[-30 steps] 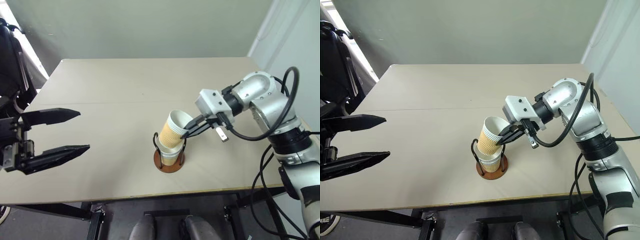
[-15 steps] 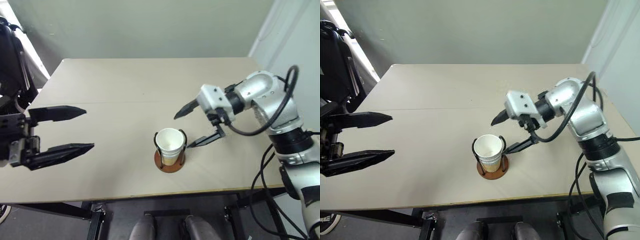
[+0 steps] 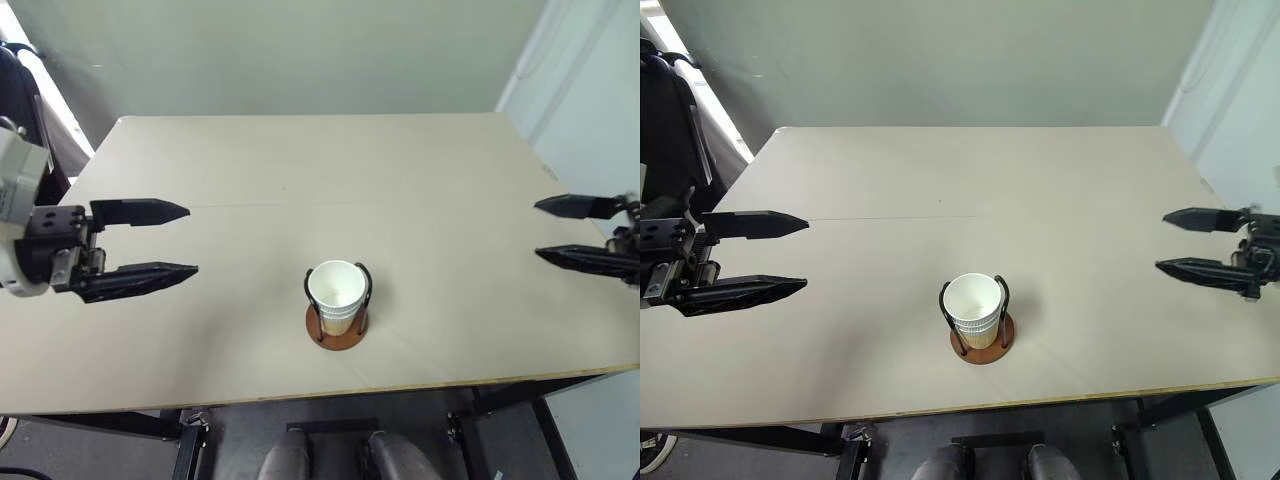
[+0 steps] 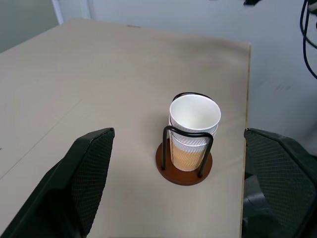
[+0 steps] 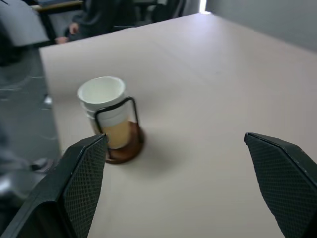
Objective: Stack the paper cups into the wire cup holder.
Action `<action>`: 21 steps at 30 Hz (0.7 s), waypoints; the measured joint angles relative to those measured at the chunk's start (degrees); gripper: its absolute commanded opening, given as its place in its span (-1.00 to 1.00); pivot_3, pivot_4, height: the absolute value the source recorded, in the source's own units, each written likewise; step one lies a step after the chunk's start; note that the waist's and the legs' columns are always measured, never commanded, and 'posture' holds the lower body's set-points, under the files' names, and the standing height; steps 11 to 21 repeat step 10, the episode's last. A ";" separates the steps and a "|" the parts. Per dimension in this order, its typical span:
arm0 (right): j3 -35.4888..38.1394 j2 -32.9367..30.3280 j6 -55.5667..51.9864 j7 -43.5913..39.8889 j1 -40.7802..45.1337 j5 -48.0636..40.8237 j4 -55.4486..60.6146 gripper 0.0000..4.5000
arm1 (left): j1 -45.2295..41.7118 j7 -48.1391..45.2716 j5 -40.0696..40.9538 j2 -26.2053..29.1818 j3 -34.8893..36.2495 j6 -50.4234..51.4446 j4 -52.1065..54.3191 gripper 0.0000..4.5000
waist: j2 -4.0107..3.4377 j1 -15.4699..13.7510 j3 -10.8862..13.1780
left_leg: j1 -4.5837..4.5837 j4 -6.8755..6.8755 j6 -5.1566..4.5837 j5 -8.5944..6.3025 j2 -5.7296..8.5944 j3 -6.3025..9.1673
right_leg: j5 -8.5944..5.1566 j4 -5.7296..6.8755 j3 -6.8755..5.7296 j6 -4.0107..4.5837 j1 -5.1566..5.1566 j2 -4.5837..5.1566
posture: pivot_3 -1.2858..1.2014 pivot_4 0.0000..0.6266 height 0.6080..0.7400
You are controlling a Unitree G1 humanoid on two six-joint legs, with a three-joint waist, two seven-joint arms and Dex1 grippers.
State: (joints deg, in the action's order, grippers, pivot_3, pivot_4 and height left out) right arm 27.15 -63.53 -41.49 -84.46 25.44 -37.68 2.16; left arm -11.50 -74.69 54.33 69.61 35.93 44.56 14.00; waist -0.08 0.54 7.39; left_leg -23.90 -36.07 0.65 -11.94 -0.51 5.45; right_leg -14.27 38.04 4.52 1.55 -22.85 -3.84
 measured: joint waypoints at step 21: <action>-0.78 -0.38 1.72 0.24 -0.07 -0.98 -0.01 0.98 | 1.69 1.02 0.22 -0.38 0.60 1.76 1.87 1.00 | 0.00 -0.29 0.00 | -0.03 -0.18 -0.25 -0.06 0.03 -0.02 | -0.05 -0.07 0.08 -0.16 0.17 0.01 | 0.03 -0.52 1.00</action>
